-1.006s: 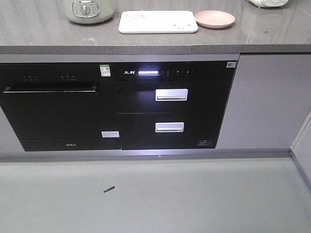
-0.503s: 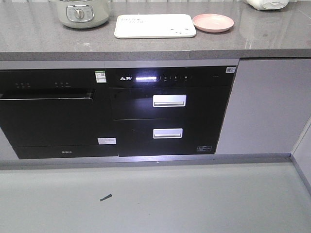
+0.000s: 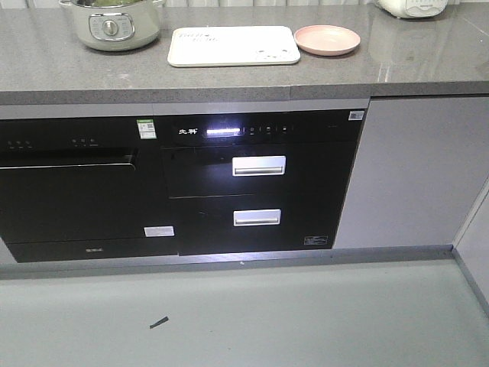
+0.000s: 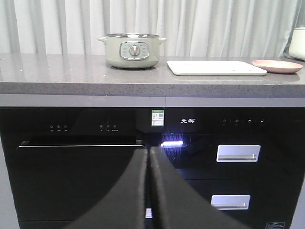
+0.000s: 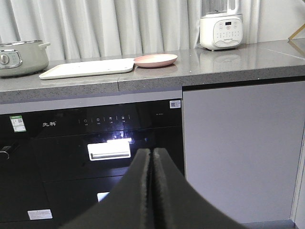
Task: Transfer vegetables to tray and serve
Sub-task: 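Keep driving closer to the counter with the pot, tray and plate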
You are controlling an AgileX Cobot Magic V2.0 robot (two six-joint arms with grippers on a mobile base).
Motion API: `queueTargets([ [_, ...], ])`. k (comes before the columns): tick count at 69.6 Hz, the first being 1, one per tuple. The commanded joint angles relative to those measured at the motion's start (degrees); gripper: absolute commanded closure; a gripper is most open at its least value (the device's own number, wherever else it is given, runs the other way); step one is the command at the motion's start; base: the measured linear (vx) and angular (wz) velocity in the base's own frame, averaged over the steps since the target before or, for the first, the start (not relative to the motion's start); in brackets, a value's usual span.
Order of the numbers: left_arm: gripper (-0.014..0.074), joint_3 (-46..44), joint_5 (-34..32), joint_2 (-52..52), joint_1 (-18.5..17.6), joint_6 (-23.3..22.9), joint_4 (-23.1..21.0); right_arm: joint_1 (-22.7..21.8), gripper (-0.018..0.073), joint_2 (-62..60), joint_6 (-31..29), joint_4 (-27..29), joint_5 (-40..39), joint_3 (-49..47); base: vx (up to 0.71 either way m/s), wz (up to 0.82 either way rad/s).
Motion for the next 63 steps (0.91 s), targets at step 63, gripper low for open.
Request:
queueTargets([
  [63, 0.0602, 1.3, -4.4, -0.8, 0.1, -0.3, -0.2, -0.4, 0.0562, -0.4, -0.2, -0.6, -4.4, 0.9, 0.06, -0.03],
])
